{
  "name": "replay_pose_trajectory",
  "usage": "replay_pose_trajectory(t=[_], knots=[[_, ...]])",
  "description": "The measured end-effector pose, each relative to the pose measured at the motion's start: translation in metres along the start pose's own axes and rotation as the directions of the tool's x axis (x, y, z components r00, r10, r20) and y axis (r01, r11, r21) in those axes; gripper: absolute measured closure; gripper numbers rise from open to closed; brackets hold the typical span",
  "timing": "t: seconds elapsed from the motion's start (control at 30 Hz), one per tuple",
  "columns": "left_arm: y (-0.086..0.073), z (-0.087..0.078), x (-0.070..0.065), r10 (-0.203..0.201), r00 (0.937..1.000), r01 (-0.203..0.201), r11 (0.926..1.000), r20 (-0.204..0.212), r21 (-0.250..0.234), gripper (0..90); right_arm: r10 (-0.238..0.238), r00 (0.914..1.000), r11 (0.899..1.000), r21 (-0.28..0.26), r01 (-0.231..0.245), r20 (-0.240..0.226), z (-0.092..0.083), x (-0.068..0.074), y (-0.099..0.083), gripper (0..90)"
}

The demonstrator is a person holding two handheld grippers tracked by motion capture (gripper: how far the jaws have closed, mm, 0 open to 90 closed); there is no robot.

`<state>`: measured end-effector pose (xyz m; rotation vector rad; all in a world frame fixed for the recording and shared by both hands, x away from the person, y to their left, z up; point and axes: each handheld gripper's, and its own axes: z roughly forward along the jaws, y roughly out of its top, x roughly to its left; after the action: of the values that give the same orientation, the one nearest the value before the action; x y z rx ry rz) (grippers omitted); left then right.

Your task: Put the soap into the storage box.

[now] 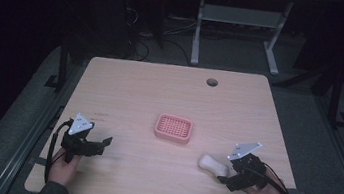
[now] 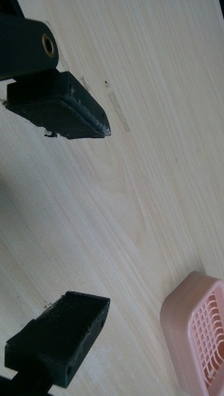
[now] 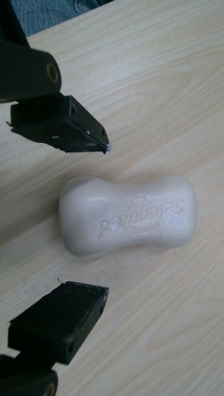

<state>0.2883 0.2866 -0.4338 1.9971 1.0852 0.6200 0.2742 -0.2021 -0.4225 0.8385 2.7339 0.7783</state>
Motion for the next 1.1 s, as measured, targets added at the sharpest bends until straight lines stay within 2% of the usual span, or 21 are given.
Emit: replay_pose_trajectory(t=[0.47, 0.8, 1.1], knots=[[0.0, 0.0, 0.0, -0.004, 1.0, 0.004, 1.0, 0.0, -0.004, 14.7, -0.045, 0.999, 0.999, 0.023, 0.045, -0.001, 0.011, 0.0, 0.013, 20.7], [0.0, 0.001, -0.001, -0.002, 1.0, 0.002, 1.0, 0.003, 0.003, 14.7, -0.074, 0.9972, 0.995, 0.06, 0.075, -0.008, 0.022, 0.0, 0.024, 25.7], [0.0, 0.0, 0.0, 0.003, 1.0, -0.003, 1.0, 0.002, 0.0, 14.7, -0.092, 0.9957, 0.989, 0.115, 0.093, -0.01, 0.038, -0.004, 0.033, 33.8]])
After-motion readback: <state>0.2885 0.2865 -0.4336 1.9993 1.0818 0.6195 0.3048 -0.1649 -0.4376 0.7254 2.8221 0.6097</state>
